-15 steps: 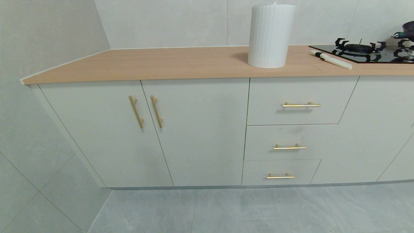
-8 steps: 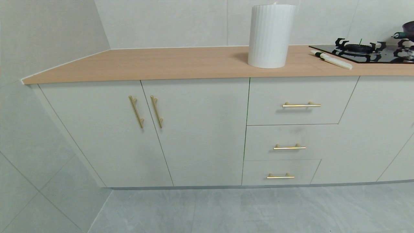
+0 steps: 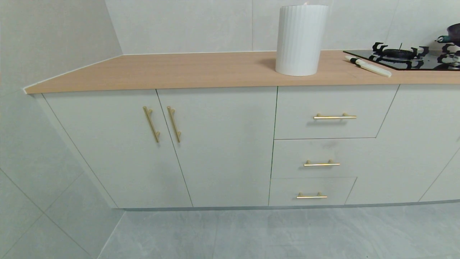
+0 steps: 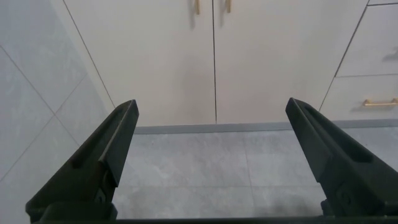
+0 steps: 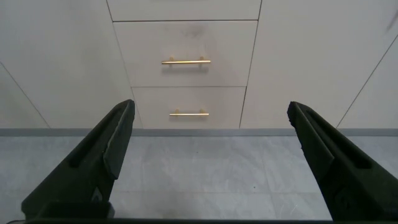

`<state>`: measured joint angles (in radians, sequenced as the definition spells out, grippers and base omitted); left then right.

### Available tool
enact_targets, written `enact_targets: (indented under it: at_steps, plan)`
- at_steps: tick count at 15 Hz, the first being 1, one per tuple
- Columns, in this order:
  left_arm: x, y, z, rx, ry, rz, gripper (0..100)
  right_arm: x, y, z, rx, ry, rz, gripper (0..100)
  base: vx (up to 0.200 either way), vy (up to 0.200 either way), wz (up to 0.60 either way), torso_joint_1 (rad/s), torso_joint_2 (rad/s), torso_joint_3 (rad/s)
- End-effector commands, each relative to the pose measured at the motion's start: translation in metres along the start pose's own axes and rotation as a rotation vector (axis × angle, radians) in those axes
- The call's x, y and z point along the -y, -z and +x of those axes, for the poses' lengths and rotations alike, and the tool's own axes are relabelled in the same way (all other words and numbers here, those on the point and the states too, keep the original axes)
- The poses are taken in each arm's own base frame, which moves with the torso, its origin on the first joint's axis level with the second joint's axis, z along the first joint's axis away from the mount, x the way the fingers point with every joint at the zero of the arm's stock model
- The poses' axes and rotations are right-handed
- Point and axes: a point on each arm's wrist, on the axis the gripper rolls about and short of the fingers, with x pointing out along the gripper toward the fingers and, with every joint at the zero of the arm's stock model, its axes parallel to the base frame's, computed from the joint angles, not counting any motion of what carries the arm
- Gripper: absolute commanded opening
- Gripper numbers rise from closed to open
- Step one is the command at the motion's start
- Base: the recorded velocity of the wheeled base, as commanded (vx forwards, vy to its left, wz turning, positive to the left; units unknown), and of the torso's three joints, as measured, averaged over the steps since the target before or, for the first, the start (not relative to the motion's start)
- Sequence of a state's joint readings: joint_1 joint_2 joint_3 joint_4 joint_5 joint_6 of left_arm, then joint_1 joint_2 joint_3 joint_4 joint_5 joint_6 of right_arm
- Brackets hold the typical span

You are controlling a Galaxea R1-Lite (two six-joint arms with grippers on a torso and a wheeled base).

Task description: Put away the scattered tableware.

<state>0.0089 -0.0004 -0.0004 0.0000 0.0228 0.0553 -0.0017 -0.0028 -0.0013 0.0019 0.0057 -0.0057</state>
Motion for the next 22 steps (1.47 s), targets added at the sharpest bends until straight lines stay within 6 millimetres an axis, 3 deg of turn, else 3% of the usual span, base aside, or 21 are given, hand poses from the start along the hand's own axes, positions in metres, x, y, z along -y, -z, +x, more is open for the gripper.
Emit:
enact_targets:
  at_steps: [1,22]
  plan:
    - [0.0000,0.0001,0.0001,-0.001,0.001,-0.003,100,0.0000,0.0000,0.0002,-0.004,-0.001,0.000,100,0.200,0.000,0.00,0.007,0.00,0.002]
    - [0.0000,0.0000,0.0001,0.001,0.001,-0.019,100,0.0001,-0.0002,0.0002,-0.002,0.002,0.003,100,0.190,0.000,0.00,0.003,0.00,0.003]
